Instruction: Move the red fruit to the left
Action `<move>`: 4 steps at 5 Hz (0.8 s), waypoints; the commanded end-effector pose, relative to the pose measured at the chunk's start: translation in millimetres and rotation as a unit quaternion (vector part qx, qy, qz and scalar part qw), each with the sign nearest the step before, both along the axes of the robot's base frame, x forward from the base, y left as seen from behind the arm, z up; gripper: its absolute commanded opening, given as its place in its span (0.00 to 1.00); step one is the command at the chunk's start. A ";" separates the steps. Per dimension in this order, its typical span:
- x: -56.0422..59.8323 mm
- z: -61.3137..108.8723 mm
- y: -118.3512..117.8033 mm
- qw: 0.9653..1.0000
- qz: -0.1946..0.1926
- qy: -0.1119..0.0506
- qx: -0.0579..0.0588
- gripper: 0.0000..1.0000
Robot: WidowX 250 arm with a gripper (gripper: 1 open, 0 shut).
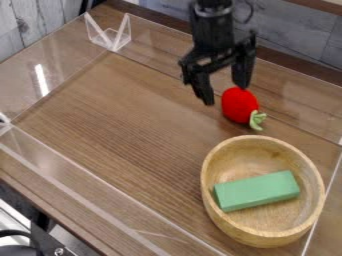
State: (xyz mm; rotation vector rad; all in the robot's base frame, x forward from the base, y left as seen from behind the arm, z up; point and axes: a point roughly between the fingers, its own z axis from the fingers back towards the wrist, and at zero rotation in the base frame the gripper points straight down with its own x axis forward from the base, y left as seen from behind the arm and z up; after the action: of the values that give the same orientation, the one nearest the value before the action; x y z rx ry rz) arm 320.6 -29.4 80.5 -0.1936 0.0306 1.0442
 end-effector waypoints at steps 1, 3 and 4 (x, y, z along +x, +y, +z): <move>9.9 -0.8 -1.8 1.000 0.003 -0.024 0.010 1.00; 17.2 -16.3 1.5 0.999 0.015 -0.024 0.022 1.00; 22.5 -20.1 4.8 0.999 0.022 -0.024 0.026 1.00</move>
State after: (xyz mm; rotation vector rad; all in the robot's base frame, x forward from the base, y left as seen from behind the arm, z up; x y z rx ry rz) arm 332.5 -24.8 45.0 -0.1455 0.0091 1.0917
